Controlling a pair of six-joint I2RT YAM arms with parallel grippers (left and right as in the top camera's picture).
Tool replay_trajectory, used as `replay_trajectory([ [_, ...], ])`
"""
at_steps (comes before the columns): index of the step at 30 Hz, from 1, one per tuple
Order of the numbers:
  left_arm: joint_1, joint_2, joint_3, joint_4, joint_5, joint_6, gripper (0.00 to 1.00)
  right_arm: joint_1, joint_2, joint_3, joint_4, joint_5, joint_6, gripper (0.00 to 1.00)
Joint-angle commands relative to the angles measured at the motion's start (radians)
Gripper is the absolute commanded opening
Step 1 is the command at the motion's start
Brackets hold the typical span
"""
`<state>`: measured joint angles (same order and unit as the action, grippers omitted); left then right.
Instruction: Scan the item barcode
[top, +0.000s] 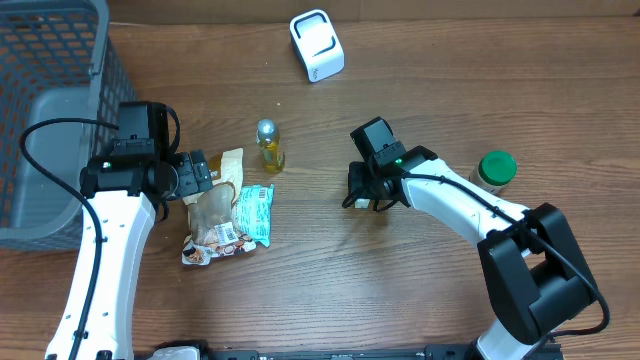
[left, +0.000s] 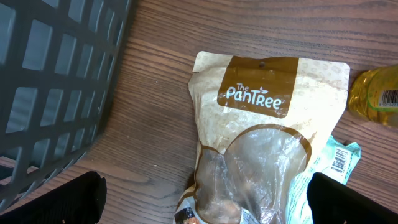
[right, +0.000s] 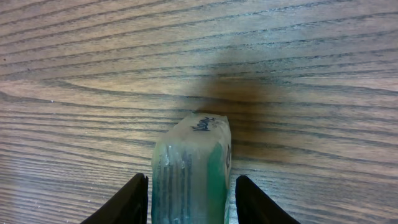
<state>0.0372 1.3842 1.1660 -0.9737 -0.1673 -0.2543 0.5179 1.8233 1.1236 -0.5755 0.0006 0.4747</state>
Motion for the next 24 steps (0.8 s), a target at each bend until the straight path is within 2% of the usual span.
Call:
replay_trajectory([
  [1, 0.002, 0.002, 0.020, -0.001, 0.003, 0.015, 1.00, -0.002, 0.007, -0.001, 0.006, 0.005, -0.011, 0.41],
  [24, 0.002, 0.002, 0.020, -0.001, 0.004, 0.015, 0.99, -0.002, 0.008, -0.004, 0.002, 0.008, -0.027, 0.40],
])
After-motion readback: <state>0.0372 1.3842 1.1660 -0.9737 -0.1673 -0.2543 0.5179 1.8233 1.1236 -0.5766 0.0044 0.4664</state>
